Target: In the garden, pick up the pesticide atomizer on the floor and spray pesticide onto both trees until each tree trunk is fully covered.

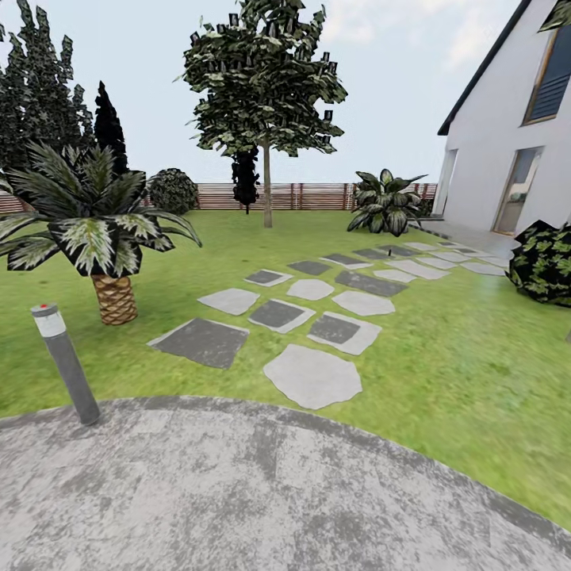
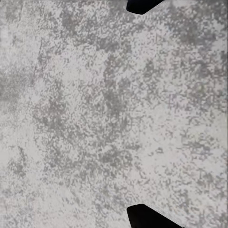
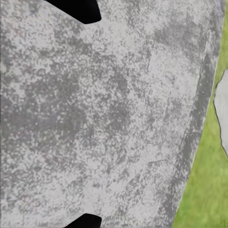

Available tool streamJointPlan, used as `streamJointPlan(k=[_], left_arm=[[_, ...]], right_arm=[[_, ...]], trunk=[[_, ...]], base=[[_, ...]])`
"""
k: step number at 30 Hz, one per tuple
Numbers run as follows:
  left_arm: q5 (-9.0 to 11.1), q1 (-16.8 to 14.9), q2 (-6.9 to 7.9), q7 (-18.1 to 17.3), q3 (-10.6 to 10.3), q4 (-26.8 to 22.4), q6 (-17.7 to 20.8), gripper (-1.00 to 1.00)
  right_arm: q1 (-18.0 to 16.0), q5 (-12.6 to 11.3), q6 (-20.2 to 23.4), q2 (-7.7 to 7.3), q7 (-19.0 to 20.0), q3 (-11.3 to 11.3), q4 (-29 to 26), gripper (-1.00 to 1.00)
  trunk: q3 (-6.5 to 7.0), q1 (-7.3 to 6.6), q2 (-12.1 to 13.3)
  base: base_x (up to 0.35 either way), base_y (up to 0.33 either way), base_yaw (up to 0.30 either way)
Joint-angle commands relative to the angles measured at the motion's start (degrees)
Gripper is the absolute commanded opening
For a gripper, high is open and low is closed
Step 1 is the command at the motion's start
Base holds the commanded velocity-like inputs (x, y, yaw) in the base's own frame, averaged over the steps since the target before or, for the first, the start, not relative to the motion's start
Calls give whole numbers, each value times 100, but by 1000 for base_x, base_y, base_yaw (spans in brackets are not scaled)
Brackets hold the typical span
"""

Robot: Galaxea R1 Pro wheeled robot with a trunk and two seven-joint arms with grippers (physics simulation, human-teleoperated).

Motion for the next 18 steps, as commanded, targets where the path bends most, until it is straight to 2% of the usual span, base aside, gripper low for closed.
streamJointPlan(k=[1, 6, 18], left_arm=[[2, -1, 4, 0, -1, 4, -2, 100], [3, -2, 23, 0, -1, 4, -4, 100], [3, -3, 28, 0, -2, 4, -11, 100]], right_arm=[[1, 17, -5, -8, 10, 18, 27, 100], [1, 26, -6, -10, 6, 19, 39, 100], [1, 27, -6, -10, 3, 13, 41, 100]], trunk=[[0, 0, 0], [0, 0, 0], [0, 0, 0]], base=[[338, 0, -48], [338, 0, -180], [332, 0, -292]])
